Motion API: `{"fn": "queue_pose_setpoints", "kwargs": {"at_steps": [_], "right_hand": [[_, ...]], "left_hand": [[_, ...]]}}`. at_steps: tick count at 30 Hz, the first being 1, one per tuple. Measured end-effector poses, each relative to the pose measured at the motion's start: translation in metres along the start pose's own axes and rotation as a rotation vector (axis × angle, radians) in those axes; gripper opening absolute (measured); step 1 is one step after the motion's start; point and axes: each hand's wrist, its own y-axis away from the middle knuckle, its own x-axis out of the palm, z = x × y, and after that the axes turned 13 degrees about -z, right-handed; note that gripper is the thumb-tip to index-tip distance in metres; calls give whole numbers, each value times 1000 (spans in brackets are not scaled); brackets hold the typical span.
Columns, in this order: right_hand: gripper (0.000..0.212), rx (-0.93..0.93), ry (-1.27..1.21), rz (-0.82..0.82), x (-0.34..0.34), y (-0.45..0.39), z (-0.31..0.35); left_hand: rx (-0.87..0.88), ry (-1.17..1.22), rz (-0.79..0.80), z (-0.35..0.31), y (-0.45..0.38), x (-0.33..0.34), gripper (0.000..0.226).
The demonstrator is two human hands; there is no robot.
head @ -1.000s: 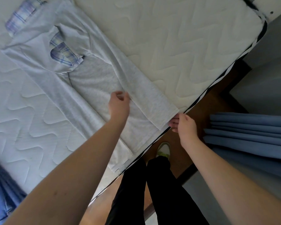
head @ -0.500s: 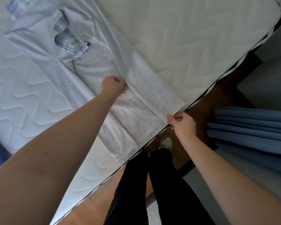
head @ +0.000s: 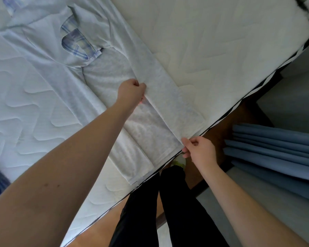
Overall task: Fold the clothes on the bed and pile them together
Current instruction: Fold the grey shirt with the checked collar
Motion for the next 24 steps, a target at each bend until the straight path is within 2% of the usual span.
{"fn": "queue_pose_setpoints", "kwargs": {"at_steps": [5,8,11,14,18,21,22,24], "right_hand": [[27,167,-4,26,3,2,0],[34,199,18,-77,3,-1,3],[45,107,151,-183,-1,-2,12],[44,37,142,-207,0,-1,27],[33,-47,23,-147,18,-9,69],[22,-126,-68,-70,45,-20,99],[19,-160,-82,-50,55,-24,109],[17,-238,-83,-14,78,-32,131]], "left_hand": [[37,-109,8,25,-1,-7,21],[19,-127,32,32,-4,-7,23],[5,-43,-7,30,-11,-9,20],[-65,108,-31,20,-19,-17,18],[-116,150,-84,0,-36,-34,5],[-163,238,-179,-13,-58,-50,7],[-133,233,-238,-17,-66,-58,6],[35,98,-389,-25,-82,-72,8]]}}
